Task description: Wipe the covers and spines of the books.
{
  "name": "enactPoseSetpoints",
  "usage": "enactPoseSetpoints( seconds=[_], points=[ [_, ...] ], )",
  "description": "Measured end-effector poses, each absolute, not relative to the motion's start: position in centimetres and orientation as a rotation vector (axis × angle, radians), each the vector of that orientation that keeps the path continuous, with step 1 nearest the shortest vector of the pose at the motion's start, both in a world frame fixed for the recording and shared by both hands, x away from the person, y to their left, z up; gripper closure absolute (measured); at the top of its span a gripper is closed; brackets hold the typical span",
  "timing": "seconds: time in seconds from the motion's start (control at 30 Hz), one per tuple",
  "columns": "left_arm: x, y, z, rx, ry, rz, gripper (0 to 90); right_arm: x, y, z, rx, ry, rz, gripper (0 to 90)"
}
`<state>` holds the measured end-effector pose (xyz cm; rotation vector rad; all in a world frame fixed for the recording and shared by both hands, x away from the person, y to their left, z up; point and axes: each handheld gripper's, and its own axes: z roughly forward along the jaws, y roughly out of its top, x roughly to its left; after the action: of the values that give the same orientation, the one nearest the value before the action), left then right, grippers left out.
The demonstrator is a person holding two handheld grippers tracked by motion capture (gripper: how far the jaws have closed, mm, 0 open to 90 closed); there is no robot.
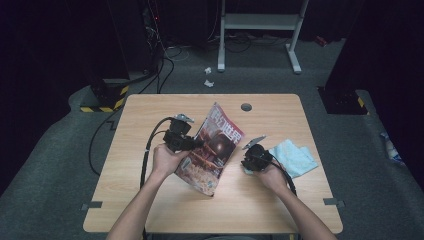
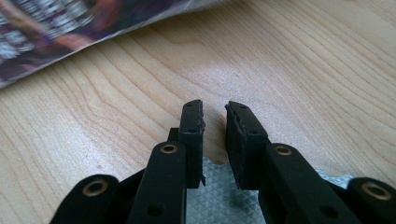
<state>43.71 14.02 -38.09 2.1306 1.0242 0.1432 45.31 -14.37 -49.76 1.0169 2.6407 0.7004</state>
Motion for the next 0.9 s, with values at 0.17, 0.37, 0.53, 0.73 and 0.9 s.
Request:
enactPoseSetpoints(
  seconds=[0.17, 0.37, 0.53, 0.73, 0.9],
  points=[
    [43.6, 12.8, -37.4, 2.236, 0.984, 0.185, 82.8, 45.3, -14.4, -49.8, 1.011, 2.645, 0.702, 76.0],
    [44.0, 12.7, -36.9, 2.287, 0.956, 0.176, 82.9, 45.4, -14.6, -49.8, 0.992, 2.670, 0.722, 70.9],
    [44.1, 12.8, -36.7, 2.307, 0.943, 0.160, 83.1, 45.4, -14.9, -49.5, 0.935, 2.720, 0.725, 69.1],
    [44.6, 13.6, -36.8, 2.305, 0.936, 0.125, 83.3, 45.4, -15.9, -47.0, 0.828, 2.679, 0.781, 66.6],
    [44.5, 13.8, -36.7, 2.309, 0.899, 0.121, 83.4, 45.4, -16.3, -44.5, 0.744, 2.658, 0.784, 62.6]
  ],
)
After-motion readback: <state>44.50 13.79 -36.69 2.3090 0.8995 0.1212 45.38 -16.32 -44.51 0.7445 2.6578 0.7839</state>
